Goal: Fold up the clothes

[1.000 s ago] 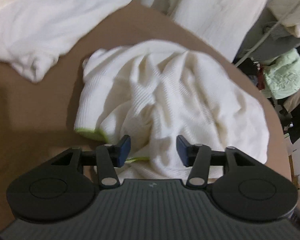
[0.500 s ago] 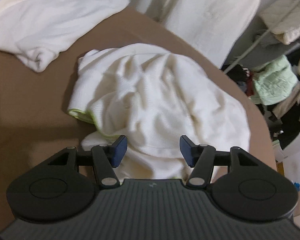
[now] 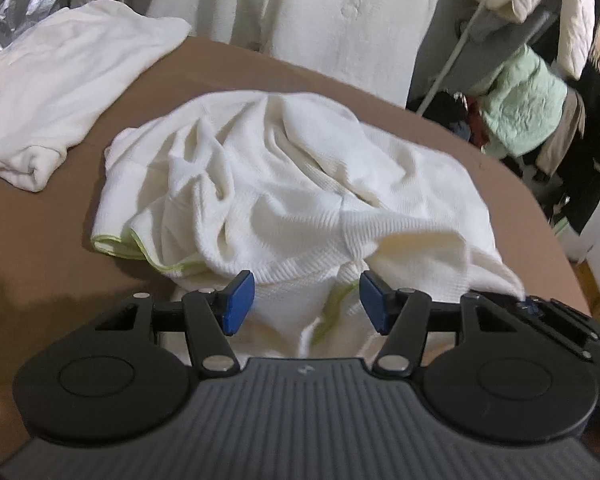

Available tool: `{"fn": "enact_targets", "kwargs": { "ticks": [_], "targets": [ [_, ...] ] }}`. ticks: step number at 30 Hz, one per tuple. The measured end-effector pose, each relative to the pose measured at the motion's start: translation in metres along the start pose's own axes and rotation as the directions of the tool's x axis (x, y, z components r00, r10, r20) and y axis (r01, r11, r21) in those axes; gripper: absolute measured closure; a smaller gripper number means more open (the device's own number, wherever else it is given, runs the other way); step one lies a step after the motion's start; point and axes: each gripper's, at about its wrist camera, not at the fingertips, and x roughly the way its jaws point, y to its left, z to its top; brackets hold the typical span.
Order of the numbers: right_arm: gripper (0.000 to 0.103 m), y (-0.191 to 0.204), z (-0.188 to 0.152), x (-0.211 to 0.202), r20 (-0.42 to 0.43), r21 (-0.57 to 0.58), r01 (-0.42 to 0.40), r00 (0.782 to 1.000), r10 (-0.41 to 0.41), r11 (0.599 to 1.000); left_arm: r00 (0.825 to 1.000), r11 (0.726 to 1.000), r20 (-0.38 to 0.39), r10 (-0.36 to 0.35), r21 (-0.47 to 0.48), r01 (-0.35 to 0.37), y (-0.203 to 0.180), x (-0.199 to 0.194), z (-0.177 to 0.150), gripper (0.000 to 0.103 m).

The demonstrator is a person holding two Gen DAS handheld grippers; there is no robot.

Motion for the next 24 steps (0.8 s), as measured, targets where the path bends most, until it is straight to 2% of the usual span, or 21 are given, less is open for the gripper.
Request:
{"fn": "enact_targets", "kwargs": {
  "ticks": [4, 7, 9, 11, 13, 15, 18, 19, 21, 24],
  "targets": [
    [0.099, -0.005, 0.013, -0.012, 0.056, -0.046, 0.1, 0.994, -0.097, 0.994, 0.999, 1.0, 0.017, 0.03, -0.01, -0.03, 0.002, -0.004, 0.003, 0.046],
    [0.099, -0.015, 0.022, -0.023, 0.101, -0.027, 0.173, 0.98, -0.169, 0.985, 0.998, 0.998, 0.008, 0.067, 0.015, -0.067, 0.002, -0.001, 0.005, 0.039],
    [0.099, -0.021, 0.032, -0.038, 0.152, 0.02, 0.173, 0.973, -0.174, 0.985, 0.99, 0.989, 0.038, 0.135, 0.06, -0.137, 0.003, -0.003, 0.01, 0.038],
    [0.099, -0.019, 0.042, -0.045, 0.179, -0.001, 0.169, 0.97, -0.166, 0.986, 0.985, 0.986, 0.074, 0.155, 0.058, -0.159, 0.008, -0.009, 0.015, 0.037],
    [0.099, -0.016, 0.051, -0.048, 0.188, -0.026, 0.155, 0.971, -0.148, 0.988, 0.995, 0.997, 0.065, 0.074, 0.006, -0.075, 0.016, -0.014, 0.018, 0.037],
    [0.099, -0.018, 0.05, -0.044, 0.154, -0.011, 0.11, 0.982, -0.107, 0.994, 0.998, 1.0, 0.056, 0.001, -0.027, 0.001, 0.017, -0.015, 0.017, 0.037],
    [0.099, -0.029, 0.04, -0.041, 0.108, 0.082, 0.001, 0.994, -0.01, 0.997, 0.996, 0.997, 0.048, -0.081, 0.011, 0.081, 0.002, -0.013, 0.011, 0.037],
    [0.099, -0.034, 0.035, -0.04, 0.099, 0.124, -0.05, 0.994, 0.038, 0.991, 0.992, 0.993, 0.041, -0.119, 0.018, 0.119, -0.003, -0.012, 0.008, 0.037],
    [0.099, -0.042, 0.03, -0.043, 0.1, 0.186, -0.139, 0.987, 0.123, 0.973, 0.972, 0.973, 0.015, -0.233, 0.003, 0.233, -0.011, -0.009, 0.004, 0.037],
    [0.099, -0.046, 0.032, -0.057, 0.149, 0.191, -0.25, 0.963, 0.224, 0.949, 0.942, 0.942, 0.008, -0.336, 0.013, 0.336, -0.022, -0.012, 0.002, 0.037]
  ]
}}
